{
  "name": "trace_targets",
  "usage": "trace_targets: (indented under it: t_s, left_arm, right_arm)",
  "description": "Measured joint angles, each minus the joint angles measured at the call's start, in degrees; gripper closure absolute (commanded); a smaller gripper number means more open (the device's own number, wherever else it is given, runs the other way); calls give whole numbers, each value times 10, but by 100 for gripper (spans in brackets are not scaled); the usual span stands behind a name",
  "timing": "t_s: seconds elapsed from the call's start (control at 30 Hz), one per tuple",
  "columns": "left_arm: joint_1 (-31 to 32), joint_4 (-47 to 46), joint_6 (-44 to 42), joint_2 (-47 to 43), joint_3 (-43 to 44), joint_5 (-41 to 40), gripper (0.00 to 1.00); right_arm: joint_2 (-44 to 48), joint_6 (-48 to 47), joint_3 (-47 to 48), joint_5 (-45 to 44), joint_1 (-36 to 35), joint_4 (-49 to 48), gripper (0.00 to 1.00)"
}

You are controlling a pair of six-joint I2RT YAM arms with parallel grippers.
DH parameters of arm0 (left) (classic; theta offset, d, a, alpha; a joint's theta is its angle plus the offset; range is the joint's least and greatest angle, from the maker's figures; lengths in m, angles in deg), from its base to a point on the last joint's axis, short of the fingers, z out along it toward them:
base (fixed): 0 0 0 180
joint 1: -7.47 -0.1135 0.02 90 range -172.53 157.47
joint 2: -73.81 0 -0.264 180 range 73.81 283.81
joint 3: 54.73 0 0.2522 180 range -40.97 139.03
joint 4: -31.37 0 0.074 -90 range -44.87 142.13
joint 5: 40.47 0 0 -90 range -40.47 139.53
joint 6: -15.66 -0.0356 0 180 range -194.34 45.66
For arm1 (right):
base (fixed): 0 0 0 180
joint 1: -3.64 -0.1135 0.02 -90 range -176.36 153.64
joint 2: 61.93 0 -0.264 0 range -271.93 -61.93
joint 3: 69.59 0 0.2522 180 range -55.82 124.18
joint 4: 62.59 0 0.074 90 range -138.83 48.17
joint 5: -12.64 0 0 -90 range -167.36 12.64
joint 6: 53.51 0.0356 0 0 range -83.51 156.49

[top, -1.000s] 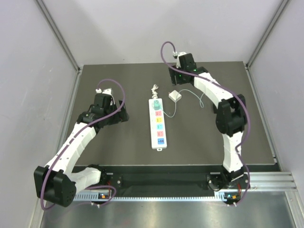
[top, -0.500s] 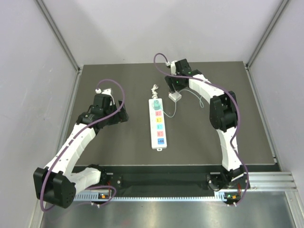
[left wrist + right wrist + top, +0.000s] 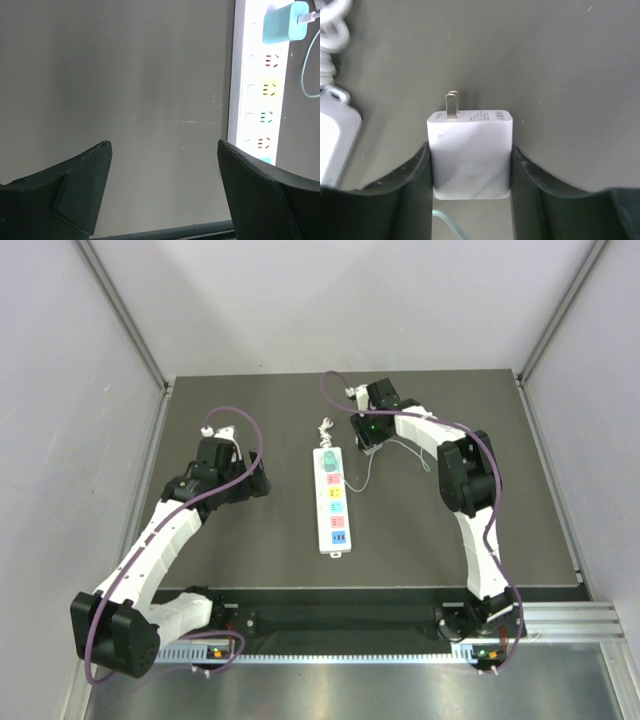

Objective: Insert the plug

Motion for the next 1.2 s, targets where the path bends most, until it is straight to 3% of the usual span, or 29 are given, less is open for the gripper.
trace_targets:
  t_s: [0.1,0.23,0.37,0.53,0.83,1.0,1.2]
  left_arm:
    - [0,0,2,3,-1,0,11]
    - [0,-1,13,5,-3,18,16]
    - [0,2,34,5,8,66,16]
    - [0,-2,72,-3,54,141,17]
    - [0,-35,107,-28,116,253,18]
    - [0,-85,133,-25,134,355,18]
    - [5,-113,158,-20,134,408,18]
  right_arm:
    - [0,0,-1,-5,0,-12,86]
    - [6,-4,0,-16,-2,-11,99]
    - [43,-7,-1,-14,-3,-6,100]
    - [184,-7,-36,16,-9,-36,100]
    - [501,6,-251,48,-132,-118,100]
    - [550,26,-320,48,-207,-117,100]
    - [560,48,-343,36,-260,-115,100]
